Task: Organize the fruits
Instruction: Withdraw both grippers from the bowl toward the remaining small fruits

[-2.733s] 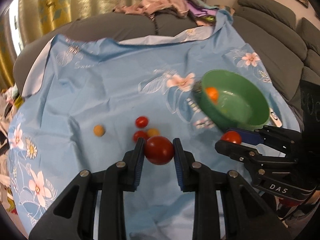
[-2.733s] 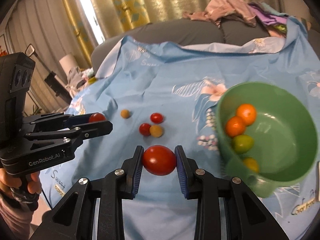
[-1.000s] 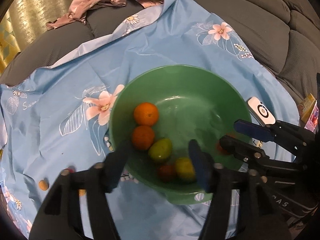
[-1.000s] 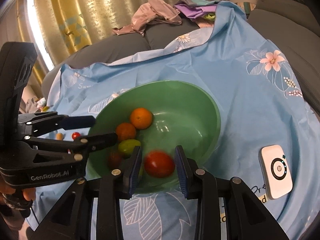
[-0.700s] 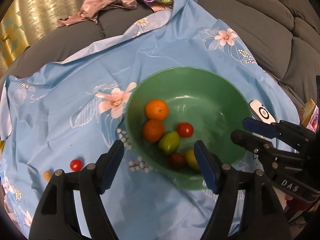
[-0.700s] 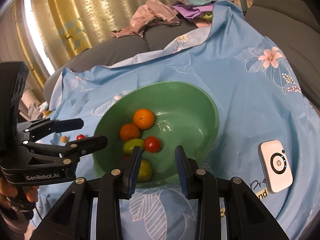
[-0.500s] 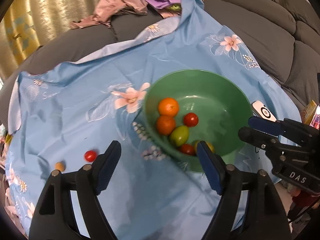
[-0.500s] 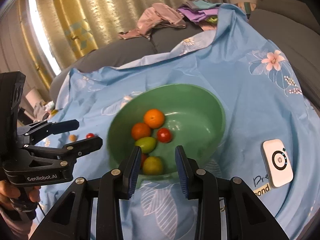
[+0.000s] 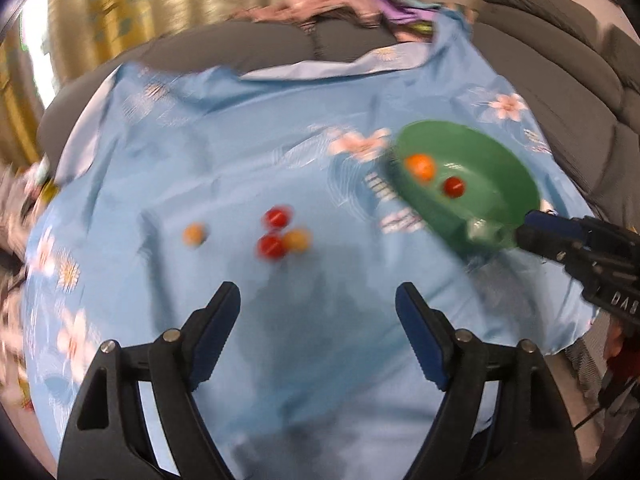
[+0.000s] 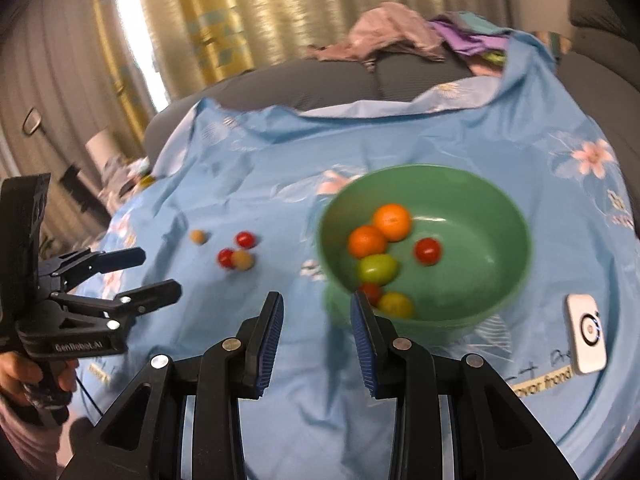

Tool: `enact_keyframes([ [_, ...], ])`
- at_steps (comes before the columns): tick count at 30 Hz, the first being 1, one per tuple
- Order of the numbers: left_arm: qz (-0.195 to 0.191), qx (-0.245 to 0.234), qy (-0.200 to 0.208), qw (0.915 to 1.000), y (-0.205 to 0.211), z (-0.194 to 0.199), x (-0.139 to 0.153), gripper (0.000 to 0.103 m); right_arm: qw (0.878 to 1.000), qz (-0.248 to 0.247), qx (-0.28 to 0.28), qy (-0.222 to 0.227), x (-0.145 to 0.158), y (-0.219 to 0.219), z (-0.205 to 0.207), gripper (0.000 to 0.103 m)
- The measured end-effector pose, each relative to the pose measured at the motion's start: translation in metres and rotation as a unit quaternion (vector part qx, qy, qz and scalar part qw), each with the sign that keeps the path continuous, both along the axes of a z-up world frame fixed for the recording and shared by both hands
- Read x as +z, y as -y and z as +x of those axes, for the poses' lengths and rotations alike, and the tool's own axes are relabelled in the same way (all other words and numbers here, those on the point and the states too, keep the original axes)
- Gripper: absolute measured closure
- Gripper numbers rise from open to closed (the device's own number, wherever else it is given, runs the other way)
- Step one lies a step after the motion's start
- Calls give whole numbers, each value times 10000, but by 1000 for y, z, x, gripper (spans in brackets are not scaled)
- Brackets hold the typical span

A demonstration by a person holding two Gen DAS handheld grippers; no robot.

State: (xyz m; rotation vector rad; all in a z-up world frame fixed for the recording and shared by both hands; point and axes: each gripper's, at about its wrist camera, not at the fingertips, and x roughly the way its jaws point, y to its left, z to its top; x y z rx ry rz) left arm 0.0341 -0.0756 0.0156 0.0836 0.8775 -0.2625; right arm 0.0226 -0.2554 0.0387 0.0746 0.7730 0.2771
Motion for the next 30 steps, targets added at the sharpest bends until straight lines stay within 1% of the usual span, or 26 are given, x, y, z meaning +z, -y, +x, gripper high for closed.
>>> enact_keyframes([
  [2,-38,320,-90,9994,-26,-12,-10,23,9999,-64,105,-28,-4,-9,1,68],
  [5,-78,624,-241,9977,-55,-26,-24,23,9995,-29,253,-161,-12,-21,4,68],
  [8,-147,848,-405,9955,-75,-37,-37,23,9988,-29,409,-281,-19,-35,9,68],
  [10,-222,902,-480,9945,-81,-37,-41,23,9980,-21,518,-370,-25,-45,11,68],
  [13,-343,867,-547,9941,-85,-37,-47,23,9967,-35,660,-473,-31,-57,15,68],
  [17,-461,757,-513,9947,-83,-30,-48,23,9949,-133,815,-575,-38,-70,21,68],
  [22,-402,695,-366,9961,-84,-8,-42,24,9926,-176,995,-669,-46,-86,45,68],
  [30,-218,586,-301,9976,-89,45,-37,24,9873,-610,1207,-831,-65,-118,100,68],
])
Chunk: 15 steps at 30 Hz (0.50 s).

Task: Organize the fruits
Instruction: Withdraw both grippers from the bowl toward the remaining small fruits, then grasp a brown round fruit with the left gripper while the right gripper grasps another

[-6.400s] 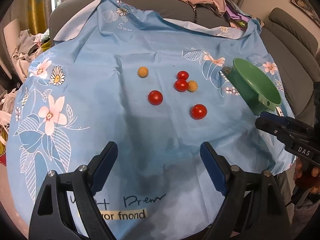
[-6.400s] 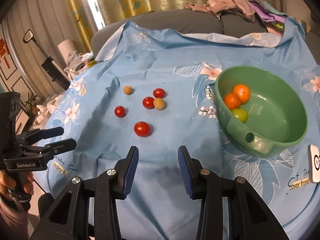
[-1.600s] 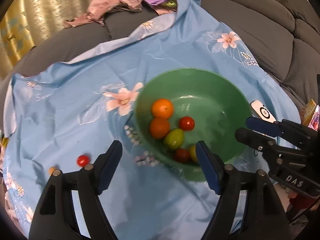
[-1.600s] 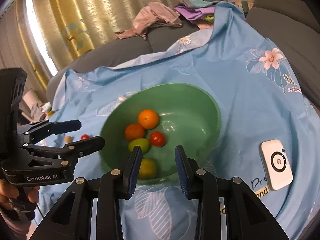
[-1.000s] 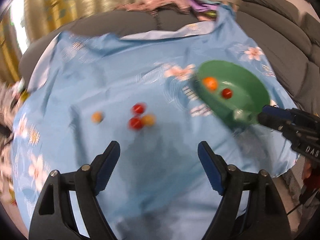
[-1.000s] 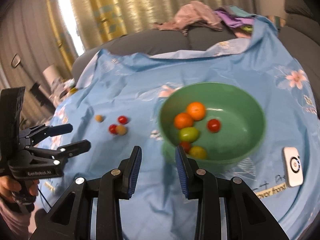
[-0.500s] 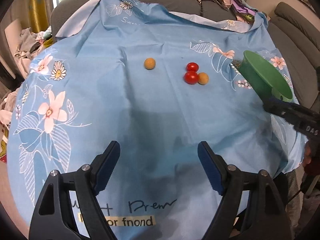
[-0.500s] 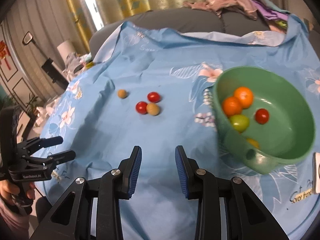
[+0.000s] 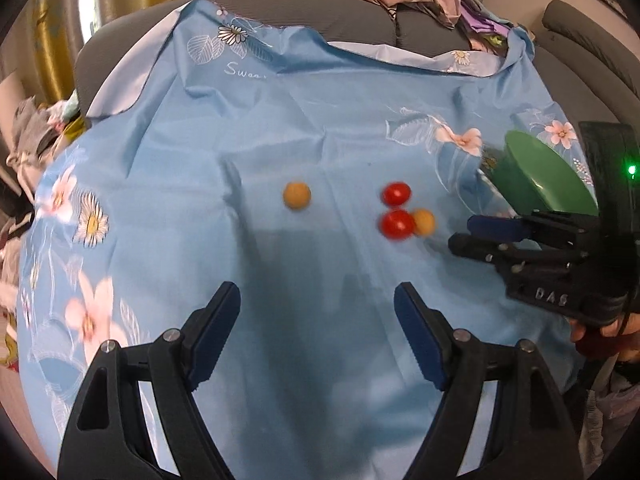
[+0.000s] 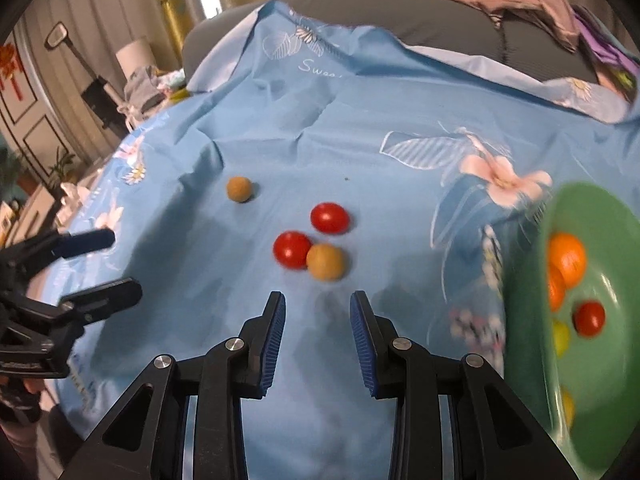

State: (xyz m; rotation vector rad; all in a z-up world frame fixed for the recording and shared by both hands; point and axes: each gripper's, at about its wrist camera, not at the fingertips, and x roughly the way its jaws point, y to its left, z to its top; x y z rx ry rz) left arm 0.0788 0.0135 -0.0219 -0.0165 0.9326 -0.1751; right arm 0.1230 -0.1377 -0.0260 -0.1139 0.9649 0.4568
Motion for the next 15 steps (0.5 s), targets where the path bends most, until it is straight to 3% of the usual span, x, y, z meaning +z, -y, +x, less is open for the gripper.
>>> enact_keyframes([
  [9,229,-87,-115,9996,-3,51,-6,25,9992,-282,144,-236,-17,-13,32,68],
  [15,222,-161,-352,9990,2,74,-21,36,9988,-281,278,-291,-24,-14,35,74],
])
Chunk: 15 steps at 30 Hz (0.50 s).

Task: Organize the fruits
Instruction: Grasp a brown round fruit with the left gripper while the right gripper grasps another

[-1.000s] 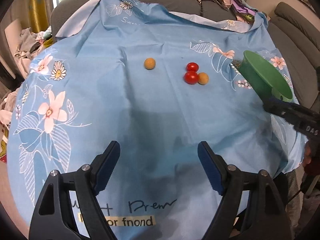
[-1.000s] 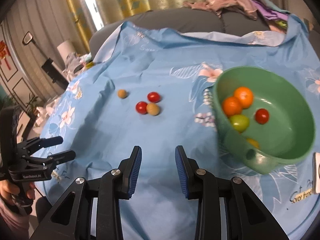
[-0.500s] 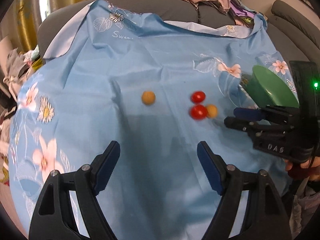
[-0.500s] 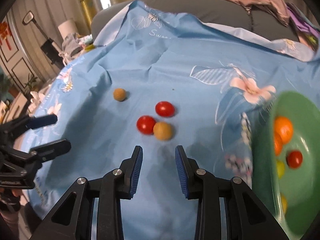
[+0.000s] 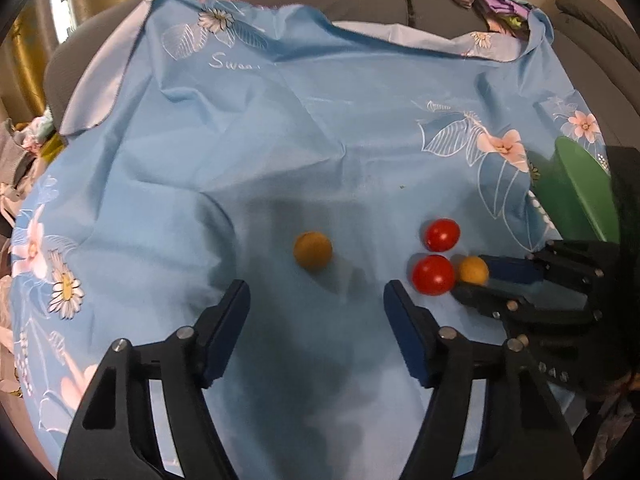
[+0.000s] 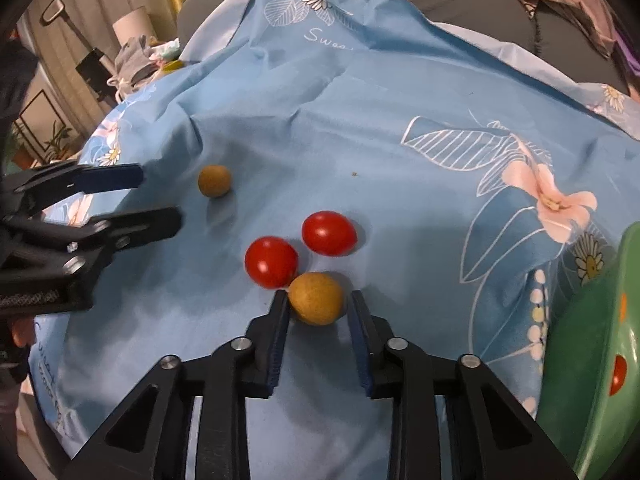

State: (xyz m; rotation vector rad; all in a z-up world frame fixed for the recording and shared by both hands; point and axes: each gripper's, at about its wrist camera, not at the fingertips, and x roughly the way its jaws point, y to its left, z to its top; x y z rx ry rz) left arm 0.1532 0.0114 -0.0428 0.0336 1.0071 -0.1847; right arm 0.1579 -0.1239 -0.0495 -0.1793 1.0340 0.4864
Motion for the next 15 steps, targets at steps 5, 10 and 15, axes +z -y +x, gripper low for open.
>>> enact_keyframes([
  [5,8,-41,-120,9999,7,15,-10,62,9994,257,-245,40,5,16,-4,74],
  [10,83,58,-243,9997,11,29,-24,62,9974,632,-347,65,12,30,-14,74],
  [15,226,135,-171,9995,14,37,-26,78,9957,821,-404,106,16,36,-21,74],
])
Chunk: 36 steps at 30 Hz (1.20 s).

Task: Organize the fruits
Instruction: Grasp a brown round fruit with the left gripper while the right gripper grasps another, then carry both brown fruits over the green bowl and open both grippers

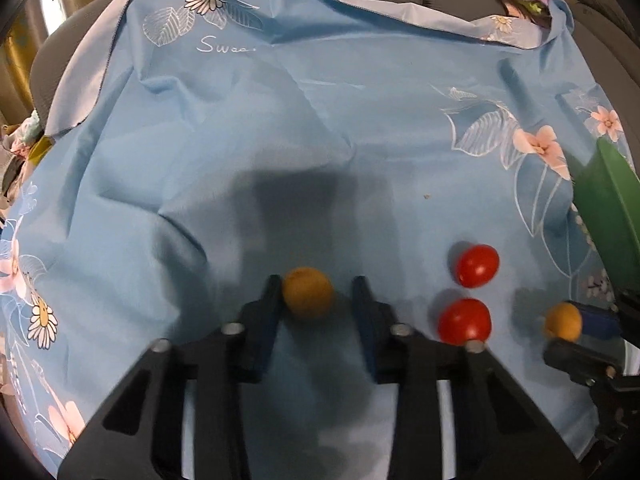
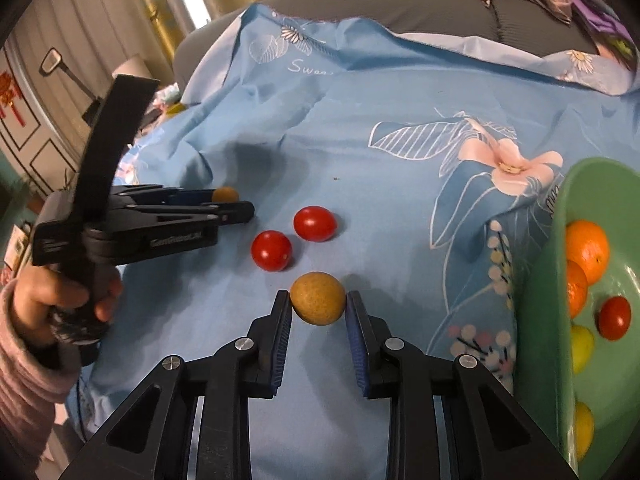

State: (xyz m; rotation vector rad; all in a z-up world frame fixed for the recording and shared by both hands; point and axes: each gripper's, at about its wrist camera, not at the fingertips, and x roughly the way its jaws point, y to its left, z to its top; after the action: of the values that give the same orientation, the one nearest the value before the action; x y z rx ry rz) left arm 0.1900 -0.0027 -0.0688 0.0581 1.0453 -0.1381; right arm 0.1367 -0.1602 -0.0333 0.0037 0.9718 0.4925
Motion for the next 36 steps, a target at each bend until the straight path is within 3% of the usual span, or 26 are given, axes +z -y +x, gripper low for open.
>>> enact_keyframes([
  [8,-59,5,4,10000,0,-9,4,79,9997,162,-115,130,9,9,-14,74],
  [18,-423,-300,370,9980,11,-80,43,78,9989,304,-251,255,22,24,-43,74],
  [25,-581,-414,390,9967,24,-129,56,78,9980,502,-259,288,29,31,-70,74],
  [36,-581,-581,583,9949,46,-156,78,78,9947,652,-361,702,60,50,-101,74],
])
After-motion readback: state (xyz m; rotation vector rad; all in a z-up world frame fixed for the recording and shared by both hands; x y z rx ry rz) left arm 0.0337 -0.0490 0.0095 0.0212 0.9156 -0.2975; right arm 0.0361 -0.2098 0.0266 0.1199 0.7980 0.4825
